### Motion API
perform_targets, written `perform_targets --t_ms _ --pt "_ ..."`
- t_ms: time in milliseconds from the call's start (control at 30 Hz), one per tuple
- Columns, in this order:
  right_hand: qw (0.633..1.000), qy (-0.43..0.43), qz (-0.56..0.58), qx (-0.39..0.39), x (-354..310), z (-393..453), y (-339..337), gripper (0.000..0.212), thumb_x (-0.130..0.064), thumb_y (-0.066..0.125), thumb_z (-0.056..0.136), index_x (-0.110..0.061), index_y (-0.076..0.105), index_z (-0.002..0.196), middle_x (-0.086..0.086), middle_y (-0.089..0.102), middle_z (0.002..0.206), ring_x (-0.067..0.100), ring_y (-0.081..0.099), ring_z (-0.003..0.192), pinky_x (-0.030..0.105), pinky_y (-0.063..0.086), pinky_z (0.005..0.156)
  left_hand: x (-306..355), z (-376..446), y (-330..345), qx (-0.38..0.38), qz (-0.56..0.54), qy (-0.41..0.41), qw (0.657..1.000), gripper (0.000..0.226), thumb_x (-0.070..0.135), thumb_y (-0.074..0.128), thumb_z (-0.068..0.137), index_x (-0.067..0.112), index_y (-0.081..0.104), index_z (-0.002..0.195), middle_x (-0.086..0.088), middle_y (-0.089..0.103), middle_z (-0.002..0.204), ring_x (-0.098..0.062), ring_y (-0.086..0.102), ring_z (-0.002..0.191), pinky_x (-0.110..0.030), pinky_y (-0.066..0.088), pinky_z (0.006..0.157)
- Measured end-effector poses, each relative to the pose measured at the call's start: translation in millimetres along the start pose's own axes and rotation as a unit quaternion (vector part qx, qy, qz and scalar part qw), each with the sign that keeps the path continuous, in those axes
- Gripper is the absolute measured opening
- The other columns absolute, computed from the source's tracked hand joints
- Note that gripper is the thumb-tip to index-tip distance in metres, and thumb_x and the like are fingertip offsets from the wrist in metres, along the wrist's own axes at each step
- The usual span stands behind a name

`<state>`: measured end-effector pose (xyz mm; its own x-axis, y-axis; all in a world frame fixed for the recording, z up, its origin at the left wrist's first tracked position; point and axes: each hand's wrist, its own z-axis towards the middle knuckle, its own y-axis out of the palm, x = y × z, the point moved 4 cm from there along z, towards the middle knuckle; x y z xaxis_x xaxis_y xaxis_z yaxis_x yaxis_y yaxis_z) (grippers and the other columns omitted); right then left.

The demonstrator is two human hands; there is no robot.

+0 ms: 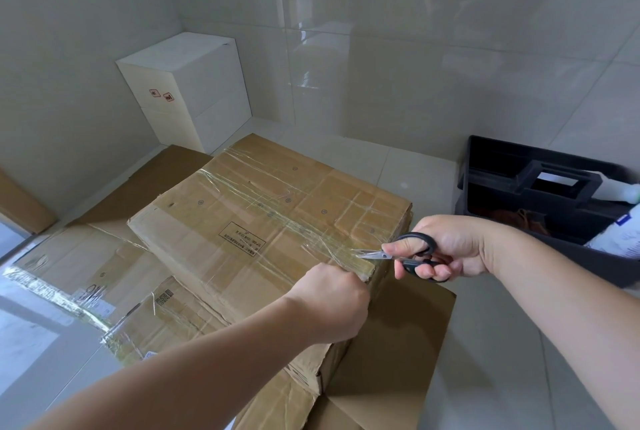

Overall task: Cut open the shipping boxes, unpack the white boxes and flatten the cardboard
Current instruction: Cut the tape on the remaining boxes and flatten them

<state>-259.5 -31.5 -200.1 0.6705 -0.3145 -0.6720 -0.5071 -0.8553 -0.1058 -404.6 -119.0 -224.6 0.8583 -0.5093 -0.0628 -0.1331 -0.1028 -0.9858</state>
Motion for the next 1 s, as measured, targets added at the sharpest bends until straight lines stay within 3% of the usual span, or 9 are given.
perform_targets --t_ms 200,300,433,500,567,667,800,933,1000 --pt "0.999 0.021 -0.043 0.003 -9 -3 -2 0.075 -0.059 0.074 0.062 -0.007 0.062 0.115 0.01 0.064 0.07 0.013 0.051 0.049 0.016 0.031 0.038 -27 1 -11 0.076 -0.171 -0.018 0.982 0.03 0.037 0.049 0.088 0.015 0.047 0.068 0.003 0.048 0.058 -0.02 0.047 0.055 -0.028 0.04 0.054" --pt "0.998 0.052 -0.037 0.006 -11 -4 -7 0.053 -0.049 0.068 0.078 -0.007 0.062 0.111 0.013 0.067 0.076 0.014 0.052 0.049 0.015 0.031 0.037 -31 7 -18 0.062 -0.241 -0.004 0.969 0.035 0.053 0.057 0.079 0.021 0.044 0.073 0.009 0.045 0.062 -0.014 0.042 0.056 -0.027 0.038 0.052" --pt "0.996 0.079 -0.028 -0.008 -16 -3 -8 0.034 -0.037 0.059 0.086 -0.007 0.062 0.101 0.016 0.068 0.079 0.014 0.052 0.049 0.014 0.03 0.036 -44 17 -33 0.171 -0.185 -0.042 0.967 0.017 0.035 0.063 0.085 0.021 0.054 0.09 0.011 0.052 0.079 -0.014 0.053 0.076 -0.027 0.039 0.066" --pt "0.996 0.082 -0.034 0.002 -19 -3 -10 0.032 -0.036 0.059 0.085 -0.007 0.063 0.099 0.017 0.069 0.08 0.013 0.051 0.046 0.014 0.028 0.034 -47 23 -43 0.196 -0.164 -0.035 0.966 0.029 0.035 0.067 0.084 0.022 0.06 0.109 0.008 0.058 0.101 -0.012 0.051 0.097 -0.025 0.039 0.082" --pt "0.995 0.088 -0.047 0.016 -21 -2 -10 0.029 -0.034 0.06 0.084 -0.008 0.064 0.096 0.018 0.07 0.08 0.012 0.051 0.044 0.014 0.028 0.032 -47 27 -55 0.224 -0.113 -0.03 0.968 0.028 0.041 0.068 0.083 0.026 0.065 0.106 0.01 0.06 0.103 -0.013 0.051 0.098 -0.025 0.036 0.082" --pt "0.993 0.096 -0.059 0.028 -25 0 -10 0.029 -0.035 0.06 0.083 -0.008 0.065 0.094 0.017 0.07 0.079 0.011 0.051 0.042 0.013 0.027 0.032 -59 28 -66 0.201 -0.135 -0.056 0.969 0.027 0.04 0.07 0.079 0.029 0.065 0.103 0.015 0.056 0.093 -0.007 0.052 0.089 -0.023 0.038 0.071" --pt "0.993 0.097 -0.055 0.027 -30 -2 -9 0.03 -0.038 0.06 0.085 -0.011 0.063 0.096 0.018 0.07 0.079 0.012 0.053 0.045 0.012 0.028 0.033 -83 25 -69 0.134 -0.302 -0.095 0.939 0.042 0.01 0.064 0.076 0.025 0.061 0.115 0.013 0.053 0.101 0.0 0.048 0.076 -0.013 0.038 0.067" --pt "0.989 0.112 -0.089 0.039 -40 -2 -8 0.028 -0.039 0.06 0.083 -0.012 0.059 0.093 0.018 0.071 0.081 0.012 0.053 0.046 0.013 0.029 0.035 -73 26 -71 0.09 -0.319 -0.041 0.943 0.047 0.02 0.069 0.077 0.035 0.056 0.119 0.024 0.058 0.1 -0.001 0.05 0.079 -0.009 0.038 0.064" --pt "0.986 0.119 -0.11 0.046 -47 -1 -7 0.031 -0.041 0.061 0.081 -0.014 0.052 0.094 0.019 0.07 0.084 0.013 0.053 0.049 0.014 0.028 0.037 -68 29 -74 0.086 -0.329 -0.029 0.94 0.035 0.026 0.074 0.076 0.037 0.059 0.107 0.027 0.061 0.087 0.002 0.05 0.077 -0.007 0.037 0.063"
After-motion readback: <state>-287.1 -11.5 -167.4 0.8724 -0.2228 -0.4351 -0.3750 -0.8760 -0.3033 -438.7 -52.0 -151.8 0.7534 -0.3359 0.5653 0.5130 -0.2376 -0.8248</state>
